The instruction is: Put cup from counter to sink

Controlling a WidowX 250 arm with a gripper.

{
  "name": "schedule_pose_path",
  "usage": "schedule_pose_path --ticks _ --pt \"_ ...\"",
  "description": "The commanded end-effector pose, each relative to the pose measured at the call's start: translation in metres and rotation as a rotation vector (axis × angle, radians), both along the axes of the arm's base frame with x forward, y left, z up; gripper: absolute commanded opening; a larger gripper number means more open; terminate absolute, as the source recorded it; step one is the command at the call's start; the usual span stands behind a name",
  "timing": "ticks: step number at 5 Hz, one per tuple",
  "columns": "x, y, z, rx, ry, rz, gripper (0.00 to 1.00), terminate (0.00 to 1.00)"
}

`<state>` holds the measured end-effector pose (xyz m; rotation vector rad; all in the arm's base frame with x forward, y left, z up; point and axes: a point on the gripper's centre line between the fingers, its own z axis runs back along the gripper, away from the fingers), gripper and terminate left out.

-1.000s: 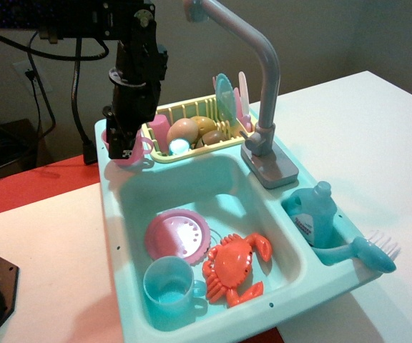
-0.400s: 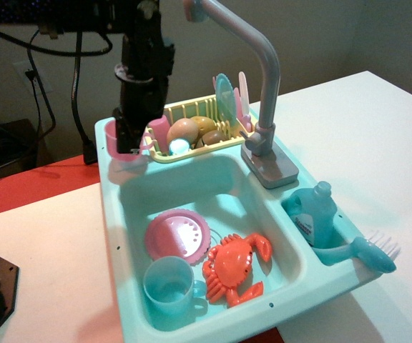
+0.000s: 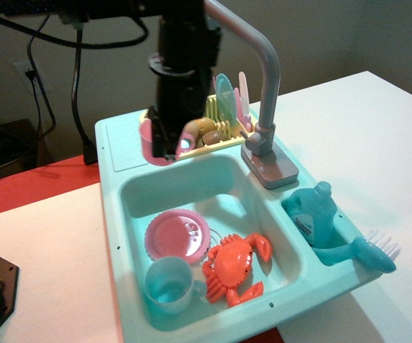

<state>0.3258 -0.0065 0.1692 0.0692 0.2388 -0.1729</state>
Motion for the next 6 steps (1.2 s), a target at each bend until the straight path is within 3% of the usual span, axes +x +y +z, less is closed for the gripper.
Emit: schedule_pose_path --ticks 1,3,4,5,6 --pt "0.016 -0.019 -0.002 -0.020 -0.044 -0.005 0.00 0.00" --pt "0.014 -0.015 -0.060 0.011 0.012 -0.001 0.00 0.00" --pt "0.010 -0.015 -0.073 0.013 0.025 0.001 0.00 0.00" --pt "0.005 -0.019 -0.072 0.005 0.018 0.013 1.00 0.00" --pt "-0.004 -0.017 -0.066 0.009 0.056 0.014 1.00 0.00"
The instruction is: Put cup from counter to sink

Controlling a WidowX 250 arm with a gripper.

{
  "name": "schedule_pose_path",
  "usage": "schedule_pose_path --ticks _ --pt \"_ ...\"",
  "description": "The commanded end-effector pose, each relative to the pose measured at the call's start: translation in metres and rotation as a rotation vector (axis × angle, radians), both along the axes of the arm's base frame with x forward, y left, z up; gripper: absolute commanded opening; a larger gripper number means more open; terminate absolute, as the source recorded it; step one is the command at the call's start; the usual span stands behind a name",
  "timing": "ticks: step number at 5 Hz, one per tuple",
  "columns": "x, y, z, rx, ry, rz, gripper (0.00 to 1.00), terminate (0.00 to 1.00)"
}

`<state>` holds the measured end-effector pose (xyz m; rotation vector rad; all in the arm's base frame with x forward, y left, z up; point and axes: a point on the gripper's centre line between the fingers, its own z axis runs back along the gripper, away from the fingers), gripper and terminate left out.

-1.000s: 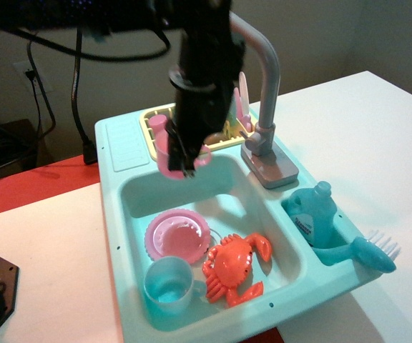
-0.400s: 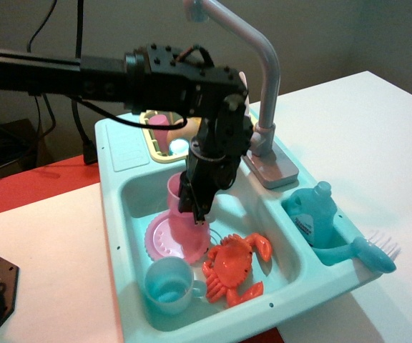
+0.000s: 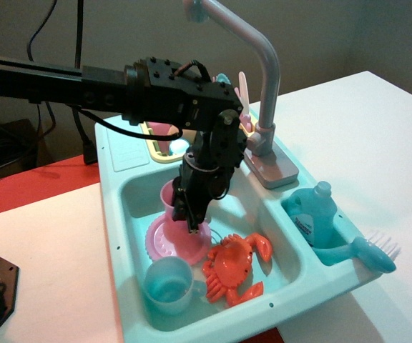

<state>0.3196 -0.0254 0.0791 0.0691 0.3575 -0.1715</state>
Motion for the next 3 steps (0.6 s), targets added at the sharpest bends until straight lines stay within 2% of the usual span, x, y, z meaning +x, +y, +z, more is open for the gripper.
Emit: schedule_pose_path --ticks 1,2,3 --pt "-0.010 0.016 0.056 0.058 -0.070 0.023 1.00 0.00" --pt "-0.019 0.029 0.086 0.063 -0.105 0.043 1.00 0.00" --pt "-0.024 0.037 0.101 0.063 -0.117 0.062 1.00 1.00"
